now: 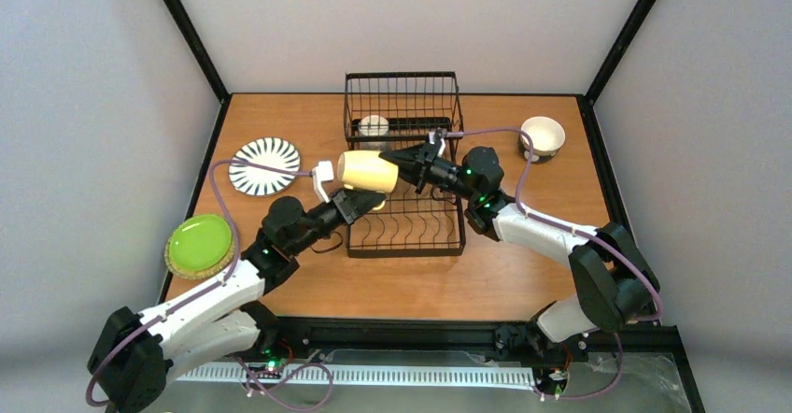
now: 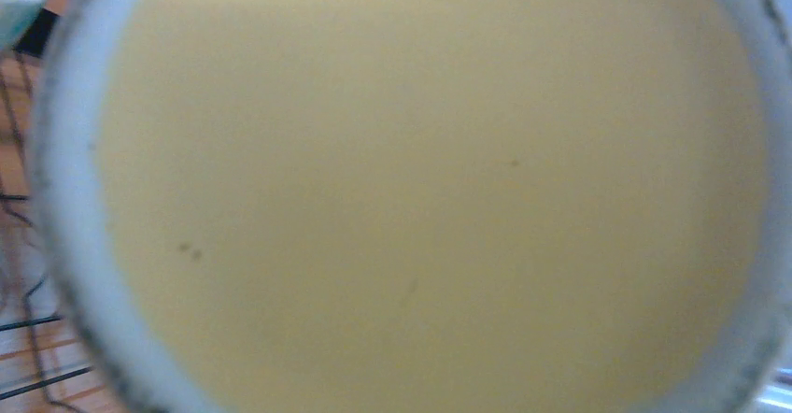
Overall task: Load the mixed dishes into the dish rack
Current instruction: Pass from the right arm to the left
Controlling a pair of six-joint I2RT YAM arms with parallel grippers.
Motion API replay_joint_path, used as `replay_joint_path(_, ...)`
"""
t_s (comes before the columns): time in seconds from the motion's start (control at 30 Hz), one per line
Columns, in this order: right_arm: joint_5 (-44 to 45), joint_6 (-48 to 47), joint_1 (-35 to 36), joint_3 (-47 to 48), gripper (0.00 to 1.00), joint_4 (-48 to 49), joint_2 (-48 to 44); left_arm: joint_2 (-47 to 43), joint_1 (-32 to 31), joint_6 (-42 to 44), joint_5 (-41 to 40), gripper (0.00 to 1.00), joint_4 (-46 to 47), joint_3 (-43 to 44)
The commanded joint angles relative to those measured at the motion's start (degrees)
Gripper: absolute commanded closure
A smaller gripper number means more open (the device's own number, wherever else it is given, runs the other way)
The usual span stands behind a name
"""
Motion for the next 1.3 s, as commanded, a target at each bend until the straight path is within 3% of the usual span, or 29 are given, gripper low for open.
replay_joint_path(0.0,-3.25,-3.32,1.61,-0.82,0.68,-9.25,-0.16,-3.14,0.07,7.67,-4.11,1.0,1.53,2.41)
replay_joint_path(0.2,-1.76,-6.95,0.97,-0.49,0.54,-12.53,-1.75,-5.22,0.09,8.67,-6.13,1.0,-1.67,2.35)
replay_joint_path(0.4,-0.9,-9.4,0.4,-0.58,0.47,-14.67,-3.05,-6.59,0.03,9.74,-7.93,1.0,-5.23,2.76)
replay_joint_path(1.03,3.91,-18.1,-1.78,-2.51,0.43,-24.1,-9.17,-9.7,0.09,12.34,-11.16,1.0,-14.89,4.22)
replay_joint_path(1.27,13.49,-31.6,-1.97,2.5,0.43,-38.89,-14.26,-6.56,0.05,14.55,-11.12,1.0,-20.28,6.22)
